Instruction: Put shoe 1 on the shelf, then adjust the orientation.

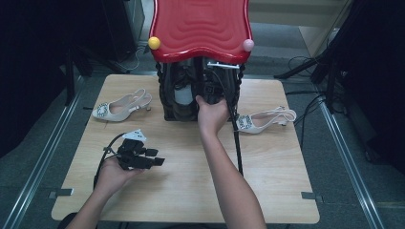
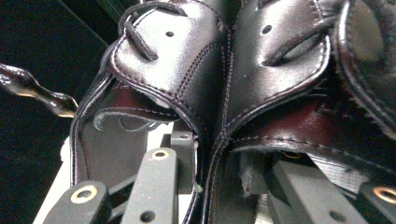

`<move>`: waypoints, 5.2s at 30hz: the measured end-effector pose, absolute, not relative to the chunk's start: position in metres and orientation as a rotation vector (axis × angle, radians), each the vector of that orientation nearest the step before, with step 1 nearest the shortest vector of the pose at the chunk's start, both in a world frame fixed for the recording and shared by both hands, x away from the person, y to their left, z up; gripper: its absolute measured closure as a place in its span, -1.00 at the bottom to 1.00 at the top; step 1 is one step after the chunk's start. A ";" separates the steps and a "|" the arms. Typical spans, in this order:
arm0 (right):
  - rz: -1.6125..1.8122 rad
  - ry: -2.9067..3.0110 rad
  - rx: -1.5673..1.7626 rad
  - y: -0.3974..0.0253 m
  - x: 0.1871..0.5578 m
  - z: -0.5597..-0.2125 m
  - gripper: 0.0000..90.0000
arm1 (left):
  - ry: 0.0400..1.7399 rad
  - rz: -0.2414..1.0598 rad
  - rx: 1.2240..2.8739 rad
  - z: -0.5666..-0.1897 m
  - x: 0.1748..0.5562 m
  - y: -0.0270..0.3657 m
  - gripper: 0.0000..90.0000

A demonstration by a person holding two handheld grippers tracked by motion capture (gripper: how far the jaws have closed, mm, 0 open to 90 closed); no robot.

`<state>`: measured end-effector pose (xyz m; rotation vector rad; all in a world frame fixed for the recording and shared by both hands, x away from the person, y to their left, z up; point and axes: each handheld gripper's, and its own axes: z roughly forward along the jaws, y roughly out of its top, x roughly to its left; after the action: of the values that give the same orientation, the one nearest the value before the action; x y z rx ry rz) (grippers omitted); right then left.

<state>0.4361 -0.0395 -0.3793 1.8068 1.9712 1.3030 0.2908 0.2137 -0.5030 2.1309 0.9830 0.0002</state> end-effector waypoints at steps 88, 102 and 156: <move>1.496 2.405 1.262 -0.133 0.329 -0.443 0.17 | 0.617 0.150 2.099 -0.278 0.420 0.147 0.96; 1.478 2.437 1.229 -0.125 0.333 -0.449 0.17 | 0.623 0.198 2.087 -0.237 0.450 0.131 0.95; 1.513 2.374 1.233 -0.114 0.371 -0.444 1.00 | 0.667 0.232 2.124 -0.235 0.495 0.091 0.94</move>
<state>0.3709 -0.1136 -0.4440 1.2333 2.3744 1.5134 0.4952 0.0905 -0.2350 2.1237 0.6667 0.2315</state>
